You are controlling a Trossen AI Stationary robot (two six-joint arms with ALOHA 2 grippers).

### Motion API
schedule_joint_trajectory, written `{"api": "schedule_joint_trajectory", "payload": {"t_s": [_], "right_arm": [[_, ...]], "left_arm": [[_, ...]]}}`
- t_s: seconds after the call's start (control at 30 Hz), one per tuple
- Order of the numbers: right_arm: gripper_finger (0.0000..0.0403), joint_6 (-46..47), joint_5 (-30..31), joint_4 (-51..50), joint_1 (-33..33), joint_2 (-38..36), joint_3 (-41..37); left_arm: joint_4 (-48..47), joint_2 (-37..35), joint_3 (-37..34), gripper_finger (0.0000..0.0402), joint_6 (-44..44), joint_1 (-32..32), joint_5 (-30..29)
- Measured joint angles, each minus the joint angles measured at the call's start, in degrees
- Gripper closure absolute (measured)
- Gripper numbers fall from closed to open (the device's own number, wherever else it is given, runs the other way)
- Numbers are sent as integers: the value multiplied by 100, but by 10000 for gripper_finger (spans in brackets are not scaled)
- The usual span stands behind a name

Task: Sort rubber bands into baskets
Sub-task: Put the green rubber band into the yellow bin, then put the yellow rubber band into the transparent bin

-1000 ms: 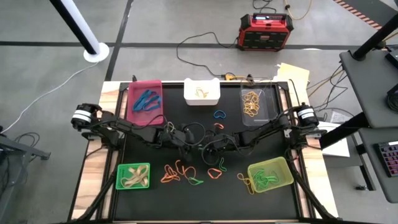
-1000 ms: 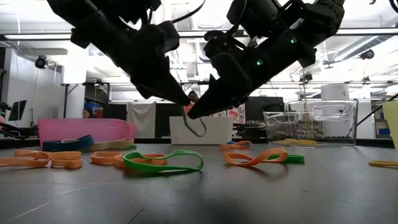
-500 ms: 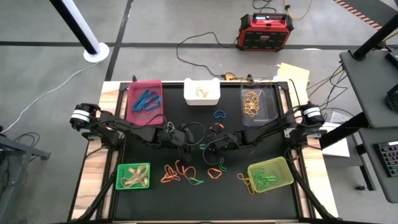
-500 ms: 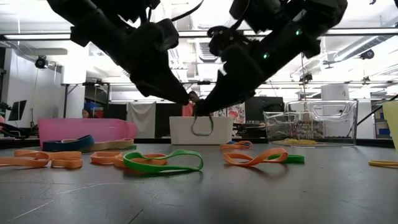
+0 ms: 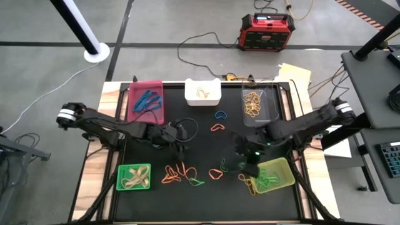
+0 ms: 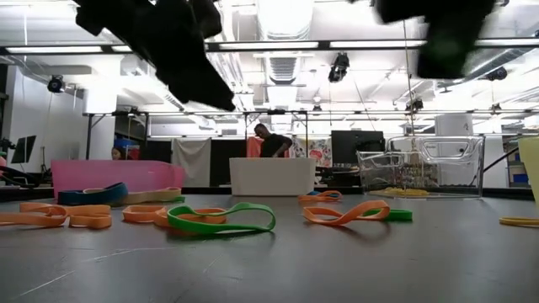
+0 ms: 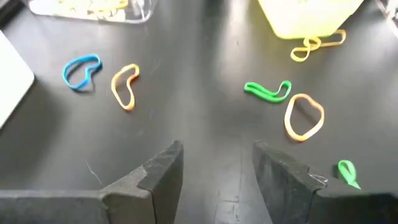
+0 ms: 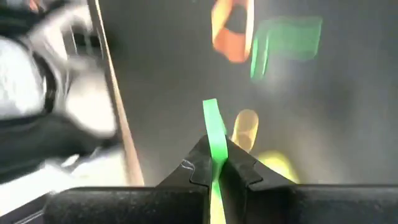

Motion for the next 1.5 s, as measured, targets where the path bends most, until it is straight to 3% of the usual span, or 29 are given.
{"api": "schedule_joint_trajectory", "payload": {"t_s": [0.2,0.37,0.53,0.77,0.87,1.03,1.17,1.5], "right_arm": [[394,2076,-137,-1543,1007,-334,-56],[389,3427,351,-1811,1606,-368,-222],[355,3880,713,-1801,1859,-364,-283],[293,3864,1042,-1723,1969,-362,-328],[276,3696,1495,-1376,1967,-362,-331],[265,2859,2085,-168,1961,-212,-326],[269,2402,2158,-163,1905,148,-95],[273,707,2186,-927,1742,1778,1334]], "left_arm": [[17,-141,-1,226,40,0,-3],[27,-43,-2,225,32,0,-2],[27,-15,-2,225,-108,-33,96],[21,-13,-2,225,-215,-453,291],[21,-14,-2,225,-264,-694,299],[23,-15,-2,225,-552,-970,308],[47,-17,-2,225,-762,-1117,267],[47,-26,-2,225,-915,-1378,-985]]}}
